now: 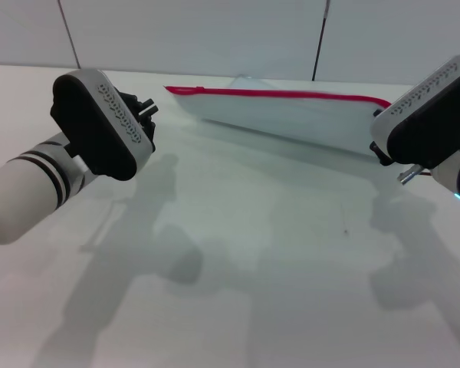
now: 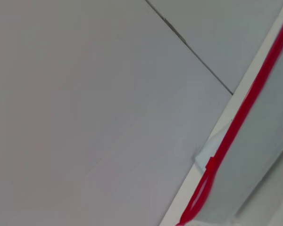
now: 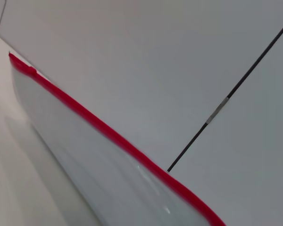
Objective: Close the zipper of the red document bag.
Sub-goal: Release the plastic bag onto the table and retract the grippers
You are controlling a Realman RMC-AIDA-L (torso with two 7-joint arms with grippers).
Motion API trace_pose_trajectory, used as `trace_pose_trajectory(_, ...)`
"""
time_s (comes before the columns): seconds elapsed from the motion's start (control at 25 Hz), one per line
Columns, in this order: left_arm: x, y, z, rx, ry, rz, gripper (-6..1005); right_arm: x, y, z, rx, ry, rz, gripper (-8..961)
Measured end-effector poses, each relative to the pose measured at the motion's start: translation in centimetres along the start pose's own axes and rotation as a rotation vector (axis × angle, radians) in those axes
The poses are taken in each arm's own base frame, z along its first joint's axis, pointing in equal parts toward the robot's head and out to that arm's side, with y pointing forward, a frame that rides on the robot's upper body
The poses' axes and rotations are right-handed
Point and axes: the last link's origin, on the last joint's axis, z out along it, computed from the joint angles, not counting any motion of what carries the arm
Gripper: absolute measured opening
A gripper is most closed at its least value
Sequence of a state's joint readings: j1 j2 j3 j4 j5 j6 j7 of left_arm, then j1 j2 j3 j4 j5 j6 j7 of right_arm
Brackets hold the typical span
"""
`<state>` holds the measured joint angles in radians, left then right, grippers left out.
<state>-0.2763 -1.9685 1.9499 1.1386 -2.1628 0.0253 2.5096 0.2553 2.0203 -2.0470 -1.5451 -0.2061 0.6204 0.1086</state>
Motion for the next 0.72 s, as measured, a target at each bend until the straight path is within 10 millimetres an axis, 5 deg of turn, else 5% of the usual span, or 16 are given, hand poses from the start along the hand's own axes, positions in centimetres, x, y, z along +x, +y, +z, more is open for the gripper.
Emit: trace_pose_trajectory(0.72, 0.28, -0.21, 0.17, 0.007, 0.005, -0.007, 83, -0.08, -0.1, -0.02, 0.003, -0.001, -0.001, 48)
